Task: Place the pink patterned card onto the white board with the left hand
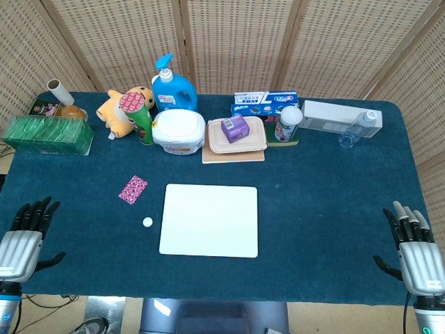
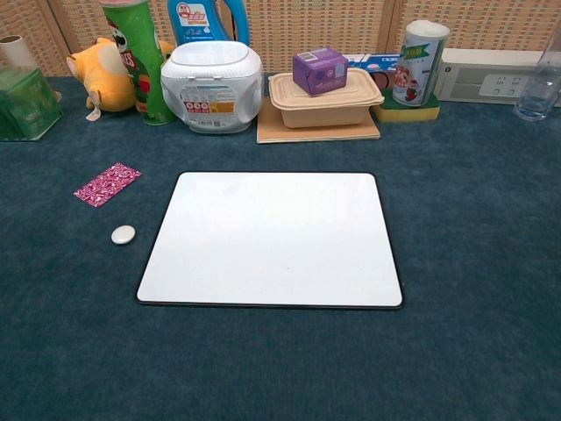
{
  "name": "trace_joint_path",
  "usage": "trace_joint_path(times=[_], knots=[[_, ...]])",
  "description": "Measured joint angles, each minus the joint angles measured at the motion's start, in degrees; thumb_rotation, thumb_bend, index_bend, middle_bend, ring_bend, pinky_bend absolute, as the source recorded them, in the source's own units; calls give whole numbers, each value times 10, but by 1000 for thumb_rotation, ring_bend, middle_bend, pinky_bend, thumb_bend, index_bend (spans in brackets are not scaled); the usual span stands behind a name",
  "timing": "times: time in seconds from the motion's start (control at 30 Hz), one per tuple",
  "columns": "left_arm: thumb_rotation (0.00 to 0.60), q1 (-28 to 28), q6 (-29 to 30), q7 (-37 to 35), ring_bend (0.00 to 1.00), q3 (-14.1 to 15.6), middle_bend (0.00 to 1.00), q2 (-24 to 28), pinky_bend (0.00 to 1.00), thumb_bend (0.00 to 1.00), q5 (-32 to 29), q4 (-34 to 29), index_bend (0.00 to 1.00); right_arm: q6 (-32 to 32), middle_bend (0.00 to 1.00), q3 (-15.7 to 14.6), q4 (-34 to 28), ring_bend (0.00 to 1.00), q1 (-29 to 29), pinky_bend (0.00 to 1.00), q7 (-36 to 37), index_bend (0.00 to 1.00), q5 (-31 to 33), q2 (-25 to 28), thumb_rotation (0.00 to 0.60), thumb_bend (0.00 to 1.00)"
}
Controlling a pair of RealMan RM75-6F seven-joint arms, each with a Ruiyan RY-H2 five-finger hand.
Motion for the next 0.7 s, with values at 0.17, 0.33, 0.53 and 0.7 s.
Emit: trace_joint_path(times=[0.17, 0.33, 0.53, 0.7], knots=[[600, -2, -5, 0, 0, -1, 0, 0, 0, 102, -4, 1, 0, 1, 0, 1, 0, 0, 0, 0, 0, 29, 1, 0, 600, 212], [600, -15, -23, -1, 0, -8, 0, 0, 0, 101, -11, 15, 0, 0, 0, 1, 0, 0, -1, 0, -4, 29, 4, -1, 600, 212], [600, -63, -80, -72, 0, -24, 0, -3, 0, 82, -7, 77, 0, -5, 0, 3, 0, 0, 0, 0, -11, 29, 12, -5, 600, 212], [600, -136, -151, -141, 0, -34, 0, -21, 0, 73, 24, 194, 0, -2, 0, 8, 3, 0, 1, 0, -26, 29, 16, -12, 600, 210]])
